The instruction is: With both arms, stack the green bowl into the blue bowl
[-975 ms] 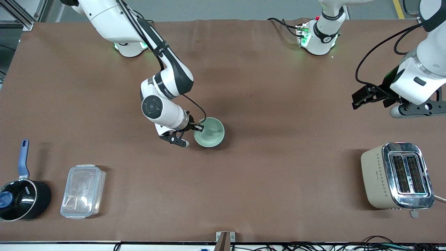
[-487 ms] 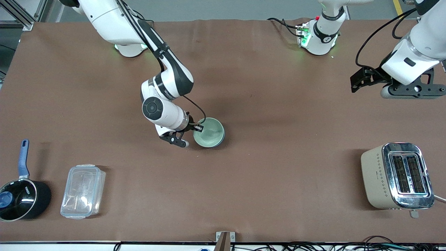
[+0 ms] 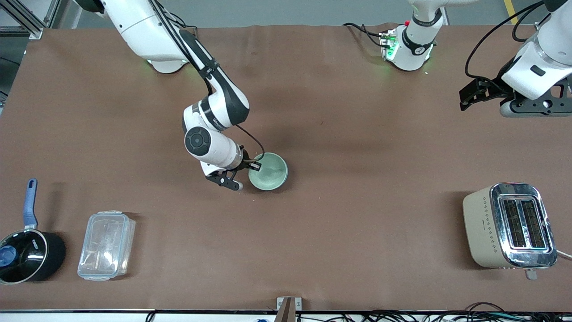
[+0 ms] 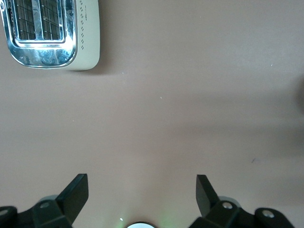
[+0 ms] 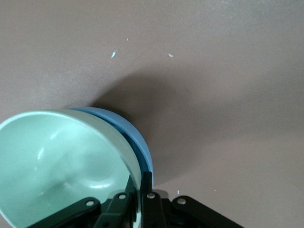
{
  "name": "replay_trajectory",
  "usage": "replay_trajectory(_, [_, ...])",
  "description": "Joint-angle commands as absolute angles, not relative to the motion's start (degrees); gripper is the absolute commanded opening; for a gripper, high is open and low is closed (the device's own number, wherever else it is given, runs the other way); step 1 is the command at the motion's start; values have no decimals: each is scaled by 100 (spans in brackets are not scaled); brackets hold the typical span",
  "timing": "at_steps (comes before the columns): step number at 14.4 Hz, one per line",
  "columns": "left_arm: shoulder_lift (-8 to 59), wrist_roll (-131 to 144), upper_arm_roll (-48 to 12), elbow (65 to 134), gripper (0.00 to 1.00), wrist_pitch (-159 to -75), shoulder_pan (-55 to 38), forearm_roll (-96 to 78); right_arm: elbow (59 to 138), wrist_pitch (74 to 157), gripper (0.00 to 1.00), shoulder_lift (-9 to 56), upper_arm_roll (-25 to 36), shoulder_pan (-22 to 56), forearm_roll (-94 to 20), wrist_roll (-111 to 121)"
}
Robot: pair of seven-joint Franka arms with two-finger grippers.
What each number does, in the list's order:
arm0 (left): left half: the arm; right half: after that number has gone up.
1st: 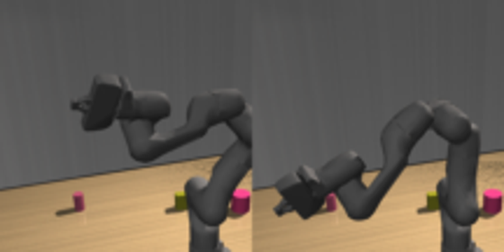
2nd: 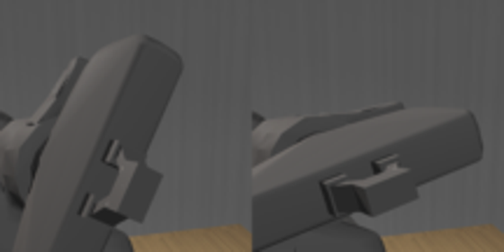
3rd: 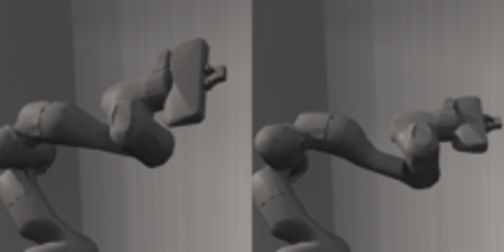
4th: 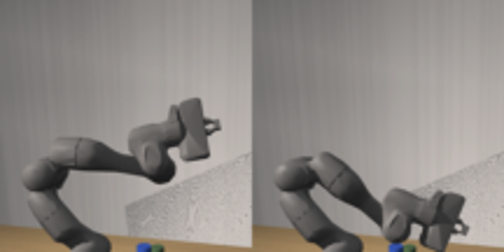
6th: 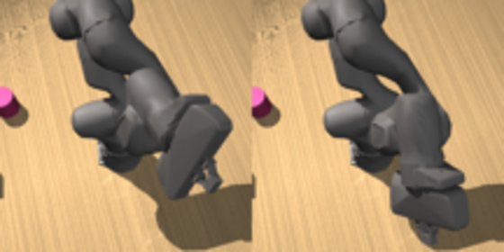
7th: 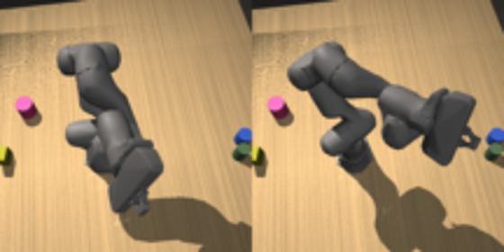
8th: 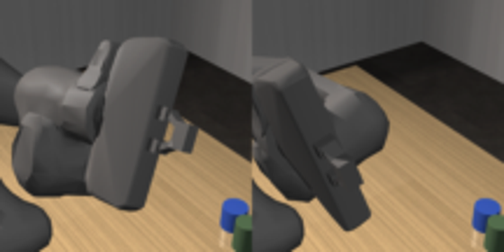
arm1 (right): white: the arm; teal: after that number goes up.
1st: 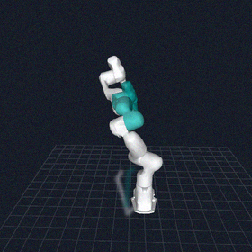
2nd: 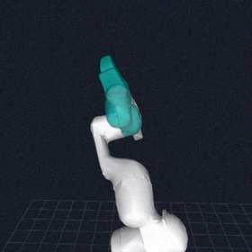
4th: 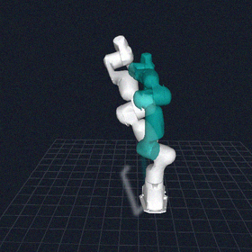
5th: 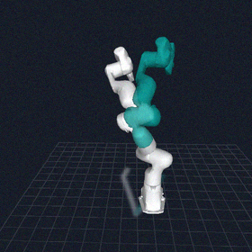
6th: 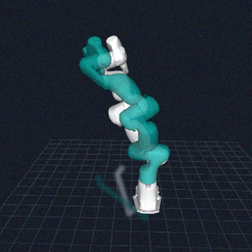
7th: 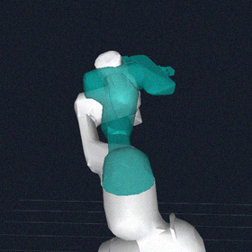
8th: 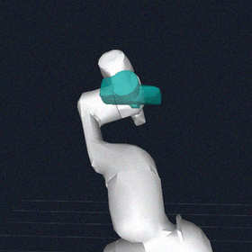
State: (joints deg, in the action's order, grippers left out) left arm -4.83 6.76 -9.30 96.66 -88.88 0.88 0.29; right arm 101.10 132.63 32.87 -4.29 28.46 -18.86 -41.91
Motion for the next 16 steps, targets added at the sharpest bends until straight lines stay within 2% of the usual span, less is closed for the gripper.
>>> replay_trajectory(1, [-580, 580, -923, 9756, 100, -8921, 158, -79, 10125, 13333, 5, 3296, -404, 2909, -2004, -4166])
replay_trajectory(2, [-580, 580, -923, 9756, 100, -8921, 158, -79, 10125, 13333, 14, 3305, -404, 2918, -2004, -4166])
replay_trajectory(3, [-580, 571, -923, 9747, 100, -8921, 193, -79, 10125, 13316, 28, 3305, -404, 2927, -2004, -4166])
replay_trajectory(4, [-571, 563, -923, 9747, 100, -8903, 237, -79, 10125, 13298, 52, 3305, -404, 2935, -2004, -4201])
replay_trajectory(5, [-571, 563, -923, 9747, 100, -8903, 246, -79, 10134, 13289, 72, 3296, -404, 2996, -2004, -4210])
replay_trajectory(6, [-554, 563, -932, 9738, 100, -8903, 281, -79, 10134, 13237, 88, 3296, -404, 3014, -2004, -4227])
replay_trajectory(7, [-554, 563, -923, 9738, 100, -8903, 281, -70, 10134, 13219, 99, 3261, -404, 3015, -2004, -4236])
replay_trajectory(11, [-475, 571, -923, 9642, 100, -8903, 290, -61, 10081, 12720, 100, 2735, -325, 2884, -1907, -4149])
replay_trajectory(16, [-448, 571, -932, 9607, 100, -8895, 273, -44, 10081, 11937, 100, 1531, -246, 2120, -1101, -4087])
